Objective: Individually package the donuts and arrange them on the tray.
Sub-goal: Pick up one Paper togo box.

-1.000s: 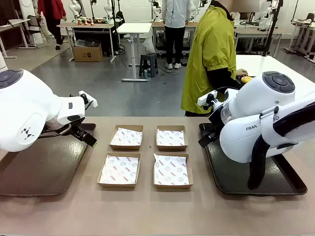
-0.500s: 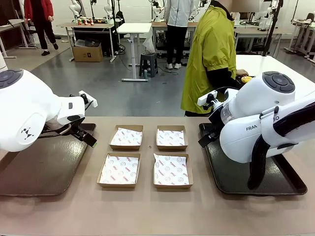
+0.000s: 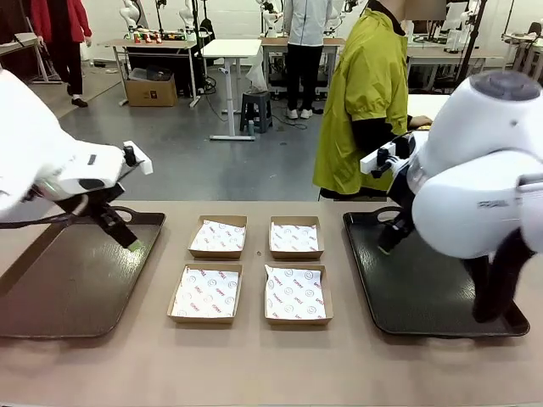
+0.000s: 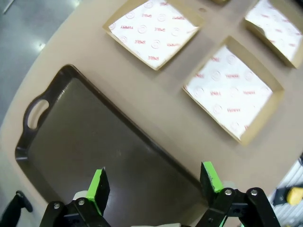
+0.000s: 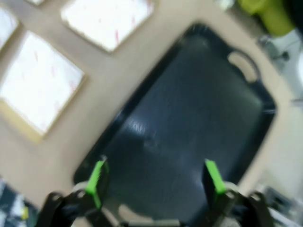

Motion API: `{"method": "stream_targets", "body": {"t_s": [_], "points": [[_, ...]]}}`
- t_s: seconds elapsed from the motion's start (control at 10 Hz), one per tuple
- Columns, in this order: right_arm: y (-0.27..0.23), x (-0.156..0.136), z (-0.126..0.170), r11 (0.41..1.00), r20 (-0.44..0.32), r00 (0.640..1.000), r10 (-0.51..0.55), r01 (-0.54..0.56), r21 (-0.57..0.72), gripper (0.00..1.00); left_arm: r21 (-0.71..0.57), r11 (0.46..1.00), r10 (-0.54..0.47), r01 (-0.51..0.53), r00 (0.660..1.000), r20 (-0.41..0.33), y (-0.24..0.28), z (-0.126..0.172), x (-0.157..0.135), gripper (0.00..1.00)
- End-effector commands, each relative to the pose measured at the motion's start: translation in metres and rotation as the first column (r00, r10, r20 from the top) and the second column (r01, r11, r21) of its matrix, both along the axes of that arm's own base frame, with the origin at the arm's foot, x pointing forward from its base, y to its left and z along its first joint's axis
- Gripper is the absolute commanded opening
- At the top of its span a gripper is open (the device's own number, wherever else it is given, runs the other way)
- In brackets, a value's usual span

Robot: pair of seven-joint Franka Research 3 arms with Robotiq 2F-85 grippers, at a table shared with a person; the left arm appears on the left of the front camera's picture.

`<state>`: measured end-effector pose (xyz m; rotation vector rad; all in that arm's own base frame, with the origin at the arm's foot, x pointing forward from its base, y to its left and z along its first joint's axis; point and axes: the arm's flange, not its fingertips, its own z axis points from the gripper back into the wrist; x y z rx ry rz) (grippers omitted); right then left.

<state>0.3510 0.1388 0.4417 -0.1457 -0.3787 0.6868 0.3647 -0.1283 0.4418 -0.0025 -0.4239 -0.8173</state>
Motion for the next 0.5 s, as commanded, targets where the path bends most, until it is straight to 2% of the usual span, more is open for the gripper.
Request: {"method": "stream_targets", "body": {"t_s": [0.0,0.1,0.2,0.3,0.4], "points": [[-0.037,-0.119,-0.010,0.995,-0.048,0.997,0.055,-0.058,-0.078,1.00,-0.017,0.999,-0.051,0.051,0.998,-0.032,0.058,-0.029,-0.135,1.00],[-0.040,-0.135,-0.010,0.989,-0.047,0.994,0.095,-0.099,-0.106,1.00,-0.013,0.999,-0.035,0.034,0.999,-0.025,0.059,-0.030,-0.148,1.00],[-0.043,-0.132,-0.012,0.988,0.002,0.995,0.101,-0.100,-0.115,1.00,0.002,1.000,-0.002,0.002,1.000,0.000,0.059,-0.034,-0.145,1.00],[-0.004,-0.047,0.038,0.997,-0.062,0.998,0.030,-0.034,-0.073,1.00,0.003,1.000,-0.026,0.026,0.999,-0.039,0.018,0.040,-0.032,1.00],[-0.004,-0.047,0.038,0.997,-0.062,0.998,0.030,-0.034,-0.073,1.00,0.003,1.000,-0.026,0.026,0.999,-0.039,0.018,0.040,-0.032,1.00]]}}
